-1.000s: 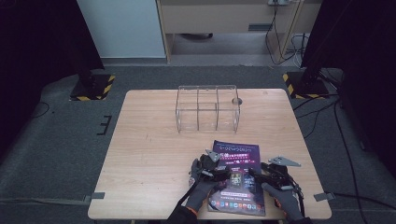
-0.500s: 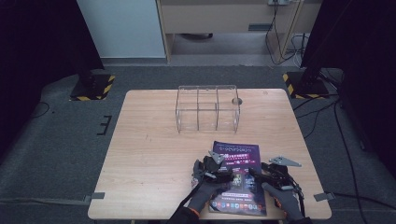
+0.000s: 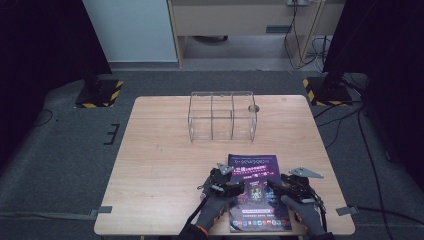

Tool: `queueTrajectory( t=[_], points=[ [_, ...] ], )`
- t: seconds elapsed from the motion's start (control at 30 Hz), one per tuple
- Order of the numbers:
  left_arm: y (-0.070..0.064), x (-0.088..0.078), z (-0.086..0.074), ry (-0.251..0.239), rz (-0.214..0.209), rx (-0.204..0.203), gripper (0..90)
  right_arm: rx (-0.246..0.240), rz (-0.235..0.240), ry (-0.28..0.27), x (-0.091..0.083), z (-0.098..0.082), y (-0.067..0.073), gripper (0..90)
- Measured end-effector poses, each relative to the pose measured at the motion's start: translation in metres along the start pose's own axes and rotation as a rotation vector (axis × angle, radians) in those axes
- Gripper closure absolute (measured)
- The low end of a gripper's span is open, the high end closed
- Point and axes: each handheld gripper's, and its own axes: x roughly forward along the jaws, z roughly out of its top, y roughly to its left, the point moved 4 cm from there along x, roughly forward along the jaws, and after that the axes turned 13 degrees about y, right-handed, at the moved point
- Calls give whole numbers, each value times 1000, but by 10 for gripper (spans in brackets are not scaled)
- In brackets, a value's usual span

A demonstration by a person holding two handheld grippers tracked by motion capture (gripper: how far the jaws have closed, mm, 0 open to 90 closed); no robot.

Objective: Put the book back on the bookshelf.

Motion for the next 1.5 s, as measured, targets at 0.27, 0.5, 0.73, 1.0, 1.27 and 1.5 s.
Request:
queueTrajectory(
  t=[0.27, 0.5, 0.73, 1.0, 1.27, 1.5],
  points=[
    [-9, -15, 3, -89, -106, 10, 328, -10, -4, 3, 0, 0, 0, 327],
    [-37, -19, 12, -105, -66, 107, 279, -8, 1, 2, 0, 0, -1, 330],
    [-17, -12, 6, -67, -67, 42, 261, -11, 0, 3, 0, 0, -1, 332],
    [-8, -9, 3, -37, -28, 39, 267, -10, -3, 4, 0, 0, 0, 333],
    [11, 6, 6, -47, 47, 11, 257, -6, -4, 2, 0, 0, 0, 328],
    [4, 15, 15, -52, 83, 50, 235, -9, -7, 4, 0, 0, 0, 332]
  ],
)
